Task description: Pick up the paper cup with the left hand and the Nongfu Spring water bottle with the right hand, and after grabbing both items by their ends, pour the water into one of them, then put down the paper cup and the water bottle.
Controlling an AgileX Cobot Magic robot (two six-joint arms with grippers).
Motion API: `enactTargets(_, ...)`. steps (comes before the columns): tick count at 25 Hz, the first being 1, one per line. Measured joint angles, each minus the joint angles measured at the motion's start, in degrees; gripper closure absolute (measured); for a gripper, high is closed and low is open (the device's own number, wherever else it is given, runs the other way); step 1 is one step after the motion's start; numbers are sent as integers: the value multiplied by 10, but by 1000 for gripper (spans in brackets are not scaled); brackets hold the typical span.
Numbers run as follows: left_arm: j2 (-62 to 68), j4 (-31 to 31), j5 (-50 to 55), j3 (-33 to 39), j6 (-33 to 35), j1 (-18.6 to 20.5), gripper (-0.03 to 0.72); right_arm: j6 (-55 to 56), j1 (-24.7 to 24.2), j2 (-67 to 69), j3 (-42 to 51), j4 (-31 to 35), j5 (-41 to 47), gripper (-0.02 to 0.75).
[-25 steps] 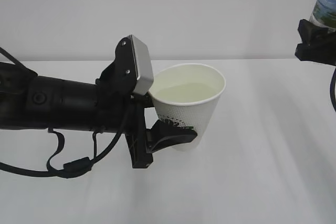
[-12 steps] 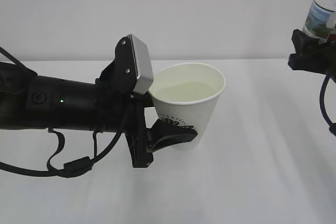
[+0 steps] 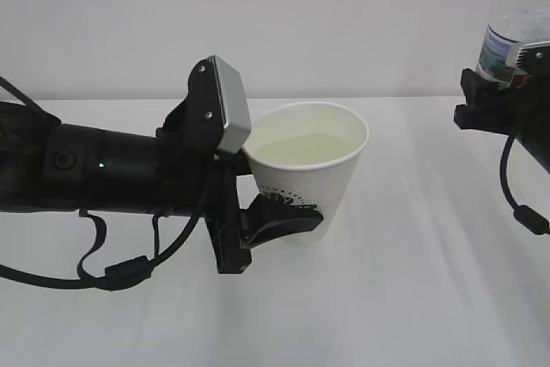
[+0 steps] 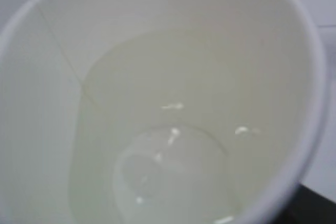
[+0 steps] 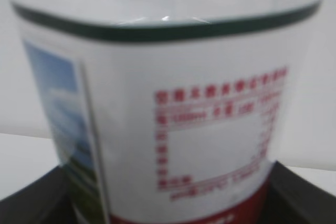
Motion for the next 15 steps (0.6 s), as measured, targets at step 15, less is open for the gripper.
enactTargets(15,0,-4,0,0,0,0,211,1,0,68,-14,0,-22,216)
